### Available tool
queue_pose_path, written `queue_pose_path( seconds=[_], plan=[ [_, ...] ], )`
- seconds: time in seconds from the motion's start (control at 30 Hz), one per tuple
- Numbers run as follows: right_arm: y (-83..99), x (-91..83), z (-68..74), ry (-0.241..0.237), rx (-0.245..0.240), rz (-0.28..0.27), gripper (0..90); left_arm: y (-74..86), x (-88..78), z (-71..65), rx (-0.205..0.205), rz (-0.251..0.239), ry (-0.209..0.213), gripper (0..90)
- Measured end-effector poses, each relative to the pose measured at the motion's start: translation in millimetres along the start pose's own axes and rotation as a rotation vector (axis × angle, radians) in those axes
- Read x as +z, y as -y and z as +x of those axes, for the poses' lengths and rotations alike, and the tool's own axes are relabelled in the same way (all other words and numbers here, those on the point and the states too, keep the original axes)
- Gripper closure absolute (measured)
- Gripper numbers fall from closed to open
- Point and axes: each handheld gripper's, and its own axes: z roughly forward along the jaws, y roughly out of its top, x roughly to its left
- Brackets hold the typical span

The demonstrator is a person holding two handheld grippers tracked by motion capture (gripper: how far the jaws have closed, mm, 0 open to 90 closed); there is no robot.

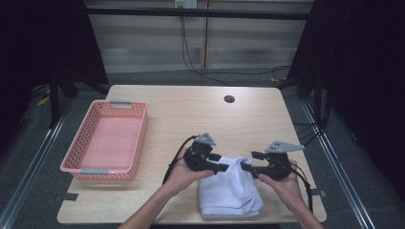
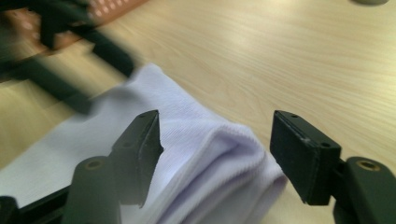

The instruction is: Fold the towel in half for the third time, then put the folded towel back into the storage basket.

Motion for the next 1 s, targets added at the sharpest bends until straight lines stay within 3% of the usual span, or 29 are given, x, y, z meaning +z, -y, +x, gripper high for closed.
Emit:
queue_pose_path(
  seconds=[0.07,0.1,0.13,0.17,0.2,0.27,0.3,0.4,0.5,0.53,0.6,0.7,0.8,0.83,0.9,1.0],
  plan=[
    [-3.2,17.9,-3.4,0.034,-0.012,0.046,33.9,15.4,-6.4,-9.1,0.008,0.015,0.017,48.0],
    [-3.4,24.0,-5.4,0.028,-0.005,0.064,34.4,22.5,-8.6,-14.9,0.010,0.019,0.015,47.9],
    [-3.0,30.6,-7.0,0.043,-0.002,0.091,42.9,29.0,-11.2,-20.3,0.027,0.028,0.024,46.9],
    [-1.8,34.3,-7.3,0.078,-0.008,0.109,59.7,35.6,-12.0,-25.5,0.040,0.044,0.038,46.3],
    [0.1,35.8,-9.2,0.084,-0.001,0.117,70.3,42.2,-11.9,-29.6,0.049,0.069,0.040,45.9],
    [4.4,30.1,-11.3,0.099,0.005,0.090,79.1,54.9,-8.3,-34.2,0.065,0.099,0.006,44.0],
    [5.7,26.7,-12.7,0.107,-0.006,0.095,79.3,58.8,-5.8,-34.3,0.081,0.126,-0.010,43.1],
    [12.9,22.3,-20.5,0.115,-0.006,0.131,77.0,61.9,-3.6,-34.5,0.065,0.106,-0.007,40.9],
    [20.6,25.2,-23.1,0.108,-0.019,0.138,62.4,61.6,-14.3,-38.7,0.037,0.088,0.008,34.2],
    [21.2,25.5,-24.0,0.094,-0.010,0.132,52.6,64.2,-18.3,-40.3,0.029,0.091,0.003,33.6],
    [19.5,24.3,-27.0,0.064,-0.001,0.108,41.4,74.2,-24.0,-40.5,0.017,0.098,-0.002,29.8],
    [15.7,26.5,-29.5,0.025,-0.004,0.111,29.1,94.0,-27.7,-36.7,-0.022,0.115,-0.012,26.6],
    [17.9,36.0,-30.7,-0.017,-0.010,0.145,25.5,101.9,-27.9,-35.1,-0.059,0.126,-0.018,23.7],
    [18.6,38.7,-31.0,-0.026,-0.009,0.160,23.3,103.3,-26.9,-35.6,-0.061,0.112,-0.013,23.7],
    [19.5,41.4,-31.7,-0.030,-0.009,0.164,22.6,101.6,-24.7,-38.9,-0.059,0.131,-0.012,22.5],
    [19.2,43.4,-35.0,-0.031,-0.004,0.169,16.1,95.6,-16.3,-44.3,-0.017,0.152,-0.020,22.2]
  ],
)
